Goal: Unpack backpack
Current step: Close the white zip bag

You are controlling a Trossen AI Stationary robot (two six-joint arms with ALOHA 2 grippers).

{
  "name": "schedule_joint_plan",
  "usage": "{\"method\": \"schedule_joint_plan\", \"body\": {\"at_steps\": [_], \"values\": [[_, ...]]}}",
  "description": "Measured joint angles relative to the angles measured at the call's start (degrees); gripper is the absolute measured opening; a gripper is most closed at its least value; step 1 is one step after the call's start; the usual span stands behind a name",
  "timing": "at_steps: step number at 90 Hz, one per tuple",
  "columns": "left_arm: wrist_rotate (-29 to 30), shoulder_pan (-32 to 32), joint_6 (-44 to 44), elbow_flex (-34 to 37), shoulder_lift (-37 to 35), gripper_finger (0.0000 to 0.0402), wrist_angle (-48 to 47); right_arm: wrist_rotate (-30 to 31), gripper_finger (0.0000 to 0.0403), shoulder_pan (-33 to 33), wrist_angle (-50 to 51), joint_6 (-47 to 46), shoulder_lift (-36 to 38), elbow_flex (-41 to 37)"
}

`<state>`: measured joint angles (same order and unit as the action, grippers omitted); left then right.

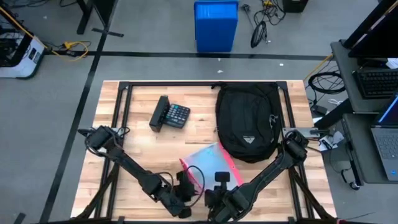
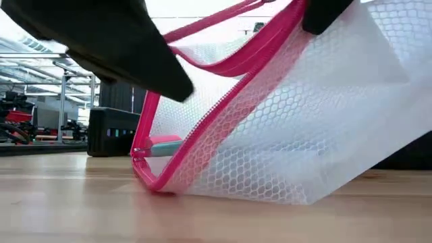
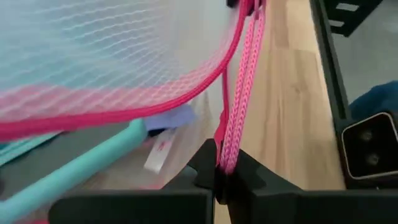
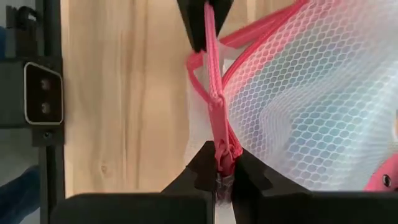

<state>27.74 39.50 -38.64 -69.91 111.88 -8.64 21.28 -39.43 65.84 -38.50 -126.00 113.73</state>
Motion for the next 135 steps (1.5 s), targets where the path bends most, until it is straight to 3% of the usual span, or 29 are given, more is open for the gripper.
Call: {"method": "schedule_joint_plan", "body": {"at_steps": [14, 76, 82, 107, 135], "values": [[0.6, 0.8, -3.0, -0.1, -0.5, 0.0, -5.2, 0.5, 0.0004, 0.0, -0.5, 0.0, 0.2, 0.0], [-0.8, 1.6, -5.7, 0.9, -0.3, 0.0001, -6.0, -0.2, 0.0004, -1.6, -0.5, -0.7, 0.7, 0.0], [-2.5, 2.1, -5.8, 2.0, 0.2, 0.0003, -10.4, -2.7, 0.0011, -2.4, 1.3, -0.9, 2.3, -0.3], [-1.7, 2.0, -6.0, 1.7, 0.3, 0.0002, -8.9, -0.9, 0.0075, -1.9, -0.3, -0.9, 1.6, -0.1], [1.9, 2.0, -2.7, 1.3, -0.2, 0.0, -4.1, -0.2, 0.0085, -1.6, -1.0, 0.7, 1.2, 0.0]]}}
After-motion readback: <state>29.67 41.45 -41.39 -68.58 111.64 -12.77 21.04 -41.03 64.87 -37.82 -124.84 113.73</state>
